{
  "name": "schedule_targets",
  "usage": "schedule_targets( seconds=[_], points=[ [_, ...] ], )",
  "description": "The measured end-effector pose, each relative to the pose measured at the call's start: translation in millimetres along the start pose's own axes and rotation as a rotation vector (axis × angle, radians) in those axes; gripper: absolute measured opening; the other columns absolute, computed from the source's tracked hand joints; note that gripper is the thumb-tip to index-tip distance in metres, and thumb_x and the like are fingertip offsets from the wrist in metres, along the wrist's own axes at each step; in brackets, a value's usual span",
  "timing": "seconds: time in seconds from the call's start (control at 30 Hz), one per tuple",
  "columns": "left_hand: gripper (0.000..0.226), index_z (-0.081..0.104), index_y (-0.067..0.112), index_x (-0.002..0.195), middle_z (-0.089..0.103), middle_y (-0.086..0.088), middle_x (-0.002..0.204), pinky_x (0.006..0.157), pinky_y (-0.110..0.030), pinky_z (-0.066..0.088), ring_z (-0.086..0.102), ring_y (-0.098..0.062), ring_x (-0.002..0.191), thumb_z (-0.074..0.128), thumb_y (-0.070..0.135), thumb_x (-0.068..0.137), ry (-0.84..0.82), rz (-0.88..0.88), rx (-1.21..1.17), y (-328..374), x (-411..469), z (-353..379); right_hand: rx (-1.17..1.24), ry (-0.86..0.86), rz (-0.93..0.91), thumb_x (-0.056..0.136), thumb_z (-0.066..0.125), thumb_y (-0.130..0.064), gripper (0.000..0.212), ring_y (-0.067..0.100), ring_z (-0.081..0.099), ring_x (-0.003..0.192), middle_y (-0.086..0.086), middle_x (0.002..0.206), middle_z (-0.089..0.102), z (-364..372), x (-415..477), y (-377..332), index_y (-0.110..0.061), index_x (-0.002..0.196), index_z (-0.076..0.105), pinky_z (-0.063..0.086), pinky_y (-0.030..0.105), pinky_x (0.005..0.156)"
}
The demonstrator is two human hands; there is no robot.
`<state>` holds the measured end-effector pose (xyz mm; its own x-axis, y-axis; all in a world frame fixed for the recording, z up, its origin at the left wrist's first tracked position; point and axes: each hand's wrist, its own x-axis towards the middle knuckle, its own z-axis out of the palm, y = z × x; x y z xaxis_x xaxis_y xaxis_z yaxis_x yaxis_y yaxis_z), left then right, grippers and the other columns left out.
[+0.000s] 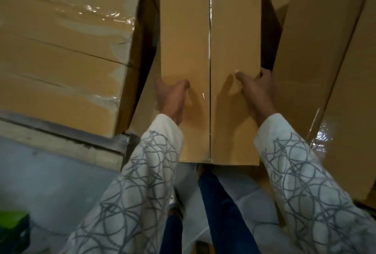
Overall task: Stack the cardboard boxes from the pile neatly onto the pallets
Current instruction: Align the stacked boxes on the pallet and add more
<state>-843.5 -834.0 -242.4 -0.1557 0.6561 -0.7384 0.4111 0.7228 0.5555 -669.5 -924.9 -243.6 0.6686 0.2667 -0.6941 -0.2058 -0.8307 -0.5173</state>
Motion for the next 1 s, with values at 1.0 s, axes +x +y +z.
schedule_targets(
  seconds=[1.0],
  points=[
    [0.058, 0.058, 0.020, 0.125, 0.063, -0.002, 0.125, 0.105, -0.044, 0.025, 0.051, -0.027, 0.117, 0.061, 0.053, 0.077, 0.706, 0.301, 0.602, -124.2, -330.7, -664.7, -0.169, -0.623, 0.217, 0.090, 0.065, -0.065, 0.070, 0.033, 0.063, 0.102, 0.017, 0.118, 0.065, 144.8, -715.1, 46.2, -0.021, 0.141, 0.047, 0.049, 0.034, 0.068]
  ],
)
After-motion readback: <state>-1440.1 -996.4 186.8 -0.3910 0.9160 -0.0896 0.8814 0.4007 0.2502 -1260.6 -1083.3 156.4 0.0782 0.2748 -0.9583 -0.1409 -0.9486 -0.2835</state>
